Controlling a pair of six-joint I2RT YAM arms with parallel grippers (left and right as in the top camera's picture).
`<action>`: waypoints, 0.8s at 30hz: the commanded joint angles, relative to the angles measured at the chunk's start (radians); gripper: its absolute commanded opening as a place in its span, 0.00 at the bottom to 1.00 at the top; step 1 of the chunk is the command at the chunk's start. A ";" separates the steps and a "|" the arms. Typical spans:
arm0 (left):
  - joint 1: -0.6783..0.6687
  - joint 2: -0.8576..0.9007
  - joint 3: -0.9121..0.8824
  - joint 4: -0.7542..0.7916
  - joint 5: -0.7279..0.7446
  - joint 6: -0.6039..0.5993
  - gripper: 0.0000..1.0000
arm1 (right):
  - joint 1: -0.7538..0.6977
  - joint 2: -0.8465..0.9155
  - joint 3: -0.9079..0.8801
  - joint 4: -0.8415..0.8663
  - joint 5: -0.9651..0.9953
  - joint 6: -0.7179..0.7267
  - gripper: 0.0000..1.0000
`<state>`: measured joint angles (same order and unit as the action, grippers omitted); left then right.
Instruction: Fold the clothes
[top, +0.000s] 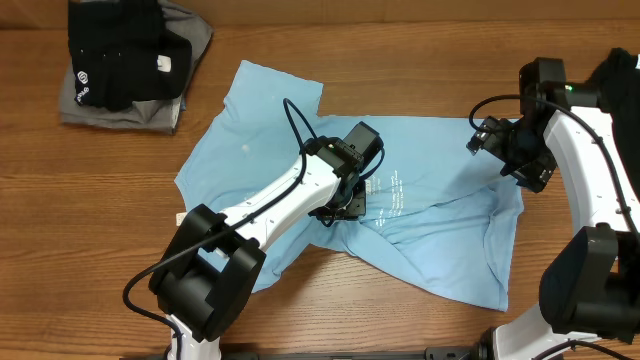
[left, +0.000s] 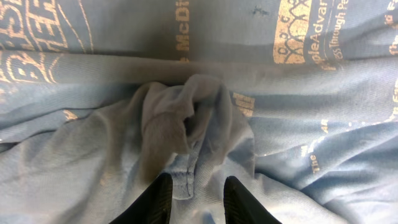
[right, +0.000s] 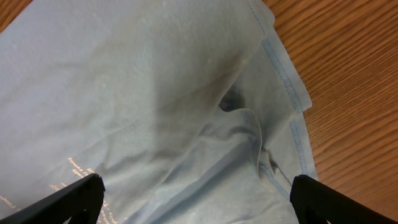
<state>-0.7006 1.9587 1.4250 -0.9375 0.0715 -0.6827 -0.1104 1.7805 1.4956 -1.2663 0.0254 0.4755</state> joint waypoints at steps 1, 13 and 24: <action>0.002 0.017 0.000 -0.001 -0.039 -0.027 0.31 | -0.002 0.006 -0.003 0.005 -0.005 -0.005 1.00; 0.003 0.017 -0.036 0.024 -0.037 -0.036 0.32 | -0.002 0.006 -0.003 0.006 -0.005 -0.005 1.00; 0.007 0.017 -0.064 0.054 -0.037 -0.040 0.31 | -0.002 0.006 -0.003 0.006 -0.005 -0.005 1.00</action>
<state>-0.6994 1.9629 1.3705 -0.8883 0.0486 -0.7052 -0.1108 1.7805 1.4956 -1.2648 0.0254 0.4740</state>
